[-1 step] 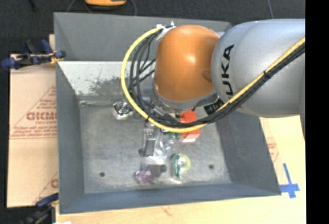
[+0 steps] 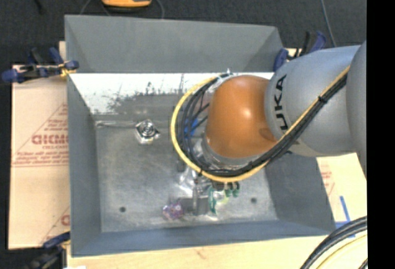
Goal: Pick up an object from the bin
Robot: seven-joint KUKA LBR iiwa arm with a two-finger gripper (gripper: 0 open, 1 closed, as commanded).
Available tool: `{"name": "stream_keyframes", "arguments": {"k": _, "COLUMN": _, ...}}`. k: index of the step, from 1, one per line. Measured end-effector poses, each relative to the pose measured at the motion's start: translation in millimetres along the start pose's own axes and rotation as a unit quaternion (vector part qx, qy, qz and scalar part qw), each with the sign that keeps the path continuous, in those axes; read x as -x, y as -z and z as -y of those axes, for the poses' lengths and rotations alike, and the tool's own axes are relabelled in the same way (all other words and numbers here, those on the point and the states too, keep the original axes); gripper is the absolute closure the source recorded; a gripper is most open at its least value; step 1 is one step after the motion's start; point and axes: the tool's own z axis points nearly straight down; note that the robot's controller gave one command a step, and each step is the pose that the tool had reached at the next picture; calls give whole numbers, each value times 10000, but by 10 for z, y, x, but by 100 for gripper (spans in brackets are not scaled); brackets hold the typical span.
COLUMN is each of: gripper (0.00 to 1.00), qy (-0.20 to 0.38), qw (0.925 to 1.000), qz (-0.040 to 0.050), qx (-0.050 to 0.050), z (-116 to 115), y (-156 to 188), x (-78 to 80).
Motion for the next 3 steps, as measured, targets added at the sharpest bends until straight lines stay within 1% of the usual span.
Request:
{"name": "stream_keyframes", "arguments": {"k": 1, "gripper": 0, "qy": 206, "qw": 9997, "qz": 118, "qx": 25, "z": -209, "y": -855, "x": -122}}
{"name": "stream_keyframes", "arguments": {"k": 2, "gripper": 100, "qy": 193, "qw": 9998, "qz": 49, "qx": 21, "z": -205, "y": -853, "x": -158}}
{"name": "stream_keyframes", "arguments": {"k": 3, "gripper": 100, "qy": 239, "qw": 9997, "qz": 86, "qx": 14, "z": -143, "y": 352, "x": -70}}
